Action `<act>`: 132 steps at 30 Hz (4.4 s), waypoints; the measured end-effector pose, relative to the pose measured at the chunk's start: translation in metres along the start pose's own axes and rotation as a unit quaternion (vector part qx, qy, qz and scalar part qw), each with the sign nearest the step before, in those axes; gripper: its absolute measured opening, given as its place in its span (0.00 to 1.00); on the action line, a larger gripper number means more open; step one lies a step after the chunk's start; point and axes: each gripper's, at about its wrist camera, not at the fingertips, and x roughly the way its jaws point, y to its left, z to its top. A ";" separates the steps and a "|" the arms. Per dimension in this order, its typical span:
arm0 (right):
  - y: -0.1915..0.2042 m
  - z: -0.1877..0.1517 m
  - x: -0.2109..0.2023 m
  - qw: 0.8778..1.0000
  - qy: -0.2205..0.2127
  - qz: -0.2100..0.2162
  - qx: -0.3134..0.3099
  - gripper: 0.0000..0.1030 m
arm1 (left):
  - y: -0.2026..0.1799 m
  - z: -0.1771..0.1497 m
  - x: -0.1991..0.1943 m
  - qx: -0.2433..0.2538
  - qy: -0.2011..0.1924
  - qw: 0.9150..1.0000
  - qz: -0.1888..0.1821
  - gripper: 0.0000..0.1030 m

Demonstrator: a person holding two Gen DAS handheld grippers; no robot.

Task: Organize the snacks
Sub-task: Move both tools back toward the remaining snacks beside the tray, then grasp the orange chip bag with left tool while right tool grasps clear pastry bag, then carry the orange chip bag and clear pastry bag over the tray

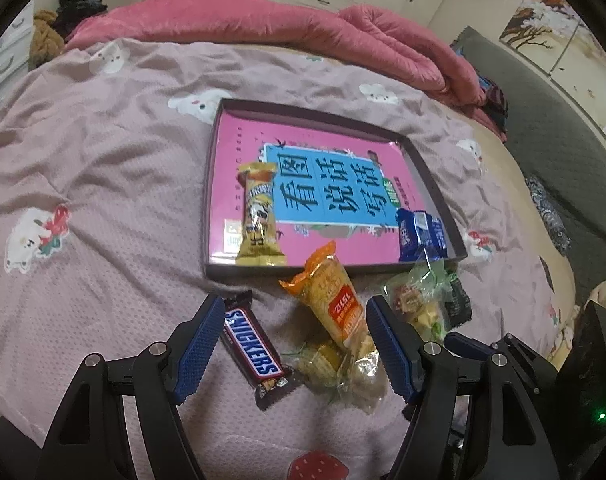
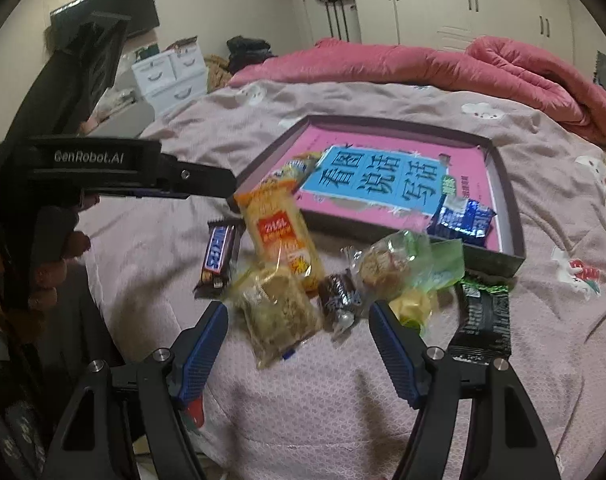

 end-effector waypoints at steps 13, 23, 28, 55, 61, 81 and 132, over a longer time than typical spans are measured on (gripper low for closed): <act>0.010 -0.002 0.024 0.998 0.023 0.006 -0.063 0.70 | 0.006 -0.004 0.017 -0.012 0.026 1.000 -0.013 0.73; 0.015 0.003 0.039 0.993 0.014 0.006 -0.119 0.60 | 0.006 -0.005 0.027 -0.013 0.035 0.999 -0.015 0.73; 0.021 0.005 0.046 0.989 0.009 0.003 -0.145 0.55 | 0.004 -0.004 0.034 -0.015 0.041 0.999 -0.017 0.73; -0.003 0.001 0.020 0.997 -0.027 0.007 -0.069 0.39 | -0.008 0.006 0.088 -0.056 0.081 0.991 -0.093 0.38; -0.016 0.007 0.011 0.998 -0.049 0.004 -0.036 0.39 | -0.013 0.004 0.089 -0.052 0.082 0.990 -0.105 0.30; -0.033 0.019 -0.017 0.995 -0.096 0.014 0.039 0.39 | -0.007 0.012 0.030 -0.040 0.013 0.993 -0.111 0.23; -0.124 0.055 -0.004 0.972 -0.124 -0.117 0.158 0.40 | -0.025 0.060 0.051 -0.043 -0.045 0.993 -0.100 0.23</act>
